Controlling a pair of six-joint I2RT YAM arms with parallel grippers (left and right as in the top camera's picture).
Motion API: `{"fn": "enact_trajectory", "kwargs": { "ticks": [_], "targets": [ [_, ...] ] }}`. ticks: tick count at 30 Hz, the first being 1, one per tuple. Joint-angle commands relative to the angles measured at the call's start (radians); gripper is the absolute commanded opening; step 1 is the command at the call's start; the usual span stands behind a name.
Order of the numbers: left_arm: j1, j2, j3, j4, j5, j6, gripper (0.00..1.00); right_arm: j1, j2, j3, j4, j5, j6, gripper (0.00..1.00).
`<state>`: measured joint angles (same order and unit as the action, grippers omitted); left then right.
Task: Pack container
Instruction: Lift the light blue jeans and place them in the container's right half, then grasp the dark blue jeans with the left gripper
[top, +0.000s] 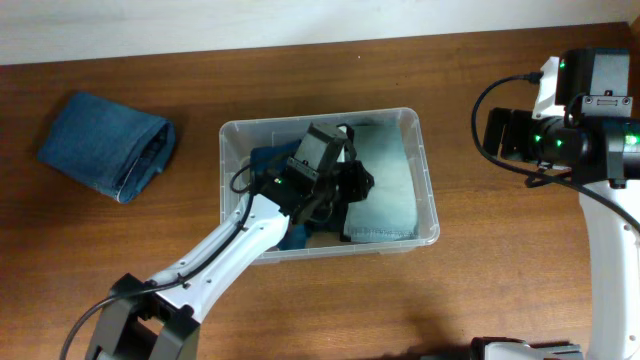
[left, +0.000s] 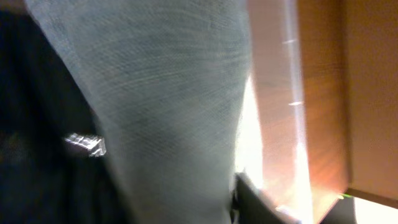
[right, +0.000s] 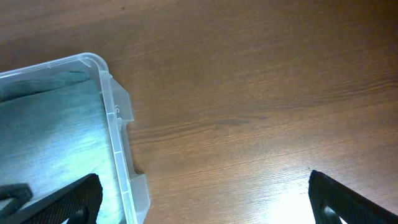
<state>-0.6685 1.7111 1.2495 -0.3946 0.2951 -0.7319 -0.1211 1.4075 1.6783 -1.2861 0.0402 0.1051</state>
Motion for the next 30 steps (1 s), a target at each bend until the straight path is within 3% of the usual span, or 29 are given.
{"fn": "enact_trajectory", "kwargs": {
  "ticks": [1,3,6,10,15,19,21,24,30],
  "targets": [
    [0.024,-0.019,0.023,-0.035,-0.127,0.098,0.99,-0.005,0.002,0.011,-0.001,-0.006,0.007,0.98],
    [0.119,-0.042,0.023,-0.046,-0.18,0.166,0.99,-0.005,0.002,0.011,-0.002,-0.006,0.007,0.98],
    [0.284,-0.117,0.025,-0.052,-0.172,0.17,0.99,-0.005,0.002,0.011,0.0,-0.006,0.006,0.98],
    [0.586,-0.268,0.025,-0.057,-0.178,0.26,0.99,-0.005,0.002,0.011,0.003,-0.006,0.004,0.98],
    [0.949,-0.27,0.025,-0.108,-0.179,0.227,0.99,-0.003,0.011,0.009,0.0,-0.007,0.004,0.98],
    [1.106,-0.124,0.025,-0.098,-0.178,0.212,0.99,-0.004,0.035,0.009,-0.011,-0.008,0.004,0.98],
    [1.173,0.007,0.025,-0.049,-0.106,0.21,0.99,-0.004,0.049,0.009,-0.016,-0.01,0.004,0.99],
    [1.221,0.153,0.025,0.045,-0.001,0.205,0.99,-0.004,0.058,0.009,-0.016,-0.01,0.003,0.98],
    [1.239,0.331,0.025,0.226,0.052,0.155,0.99,-0.004,0.059,0.009,-0.016,-0.01,-0.004,0.98]
  ]
}}
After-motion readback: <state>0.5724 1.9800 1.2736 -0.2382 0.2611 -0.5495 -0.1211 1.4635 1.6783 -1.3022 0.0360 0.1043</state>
